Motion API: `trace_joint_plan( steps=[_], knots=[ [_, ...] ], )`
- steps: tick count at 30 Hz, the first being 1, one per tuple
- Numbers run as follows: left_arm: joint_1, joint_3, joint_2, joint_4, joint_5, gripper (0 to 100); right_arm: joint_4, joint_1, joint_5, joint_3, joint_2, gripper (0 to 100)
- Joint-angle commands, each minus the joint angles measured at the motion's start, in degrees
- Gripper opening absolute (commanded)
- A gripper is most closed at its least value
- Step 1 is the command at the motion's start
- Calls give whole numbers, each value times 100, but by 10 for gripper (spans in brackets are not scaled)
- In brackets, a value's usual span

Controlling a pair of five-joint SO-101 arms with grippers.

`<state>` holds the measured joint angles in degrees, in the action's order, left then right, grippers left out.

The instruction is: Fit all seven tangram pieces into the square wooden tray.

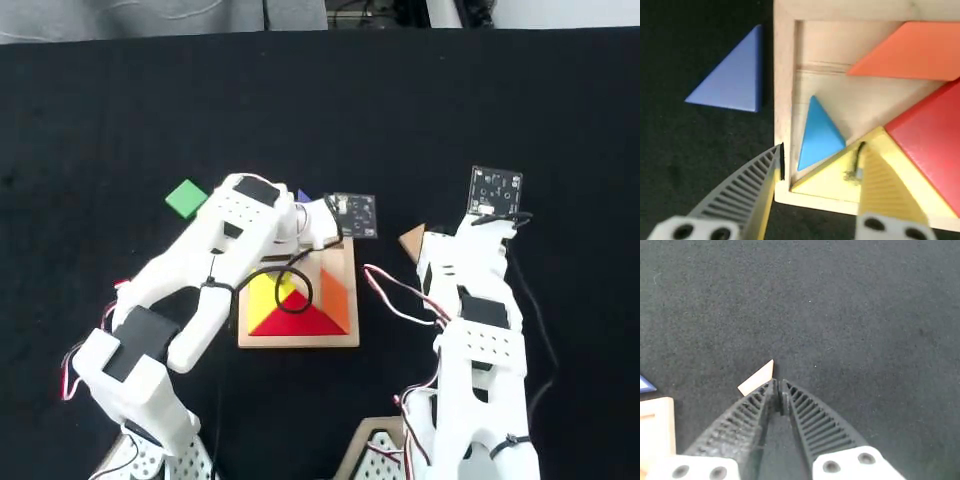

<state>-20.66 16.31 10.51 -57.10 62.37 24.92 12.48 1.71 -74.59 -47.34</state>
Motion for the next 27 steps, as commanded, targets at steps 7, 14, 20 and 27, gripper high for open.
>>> trace_joint_plan(
  steps=[7,14,20,27],
  knots=[
    [119,-127,-114,-9,-114,264,-132,79,-26,92,-163,15],
    [-31,-576,-53,0,-782,264,-132,79,-26,92,-163,15],
    [-119,-514,-26,457,-1160,266,-132,79,-26,101,-163,15],
    [-4,-251,334,853,-1134,267,-132,79,-26,101,-163,15]
  ],
)
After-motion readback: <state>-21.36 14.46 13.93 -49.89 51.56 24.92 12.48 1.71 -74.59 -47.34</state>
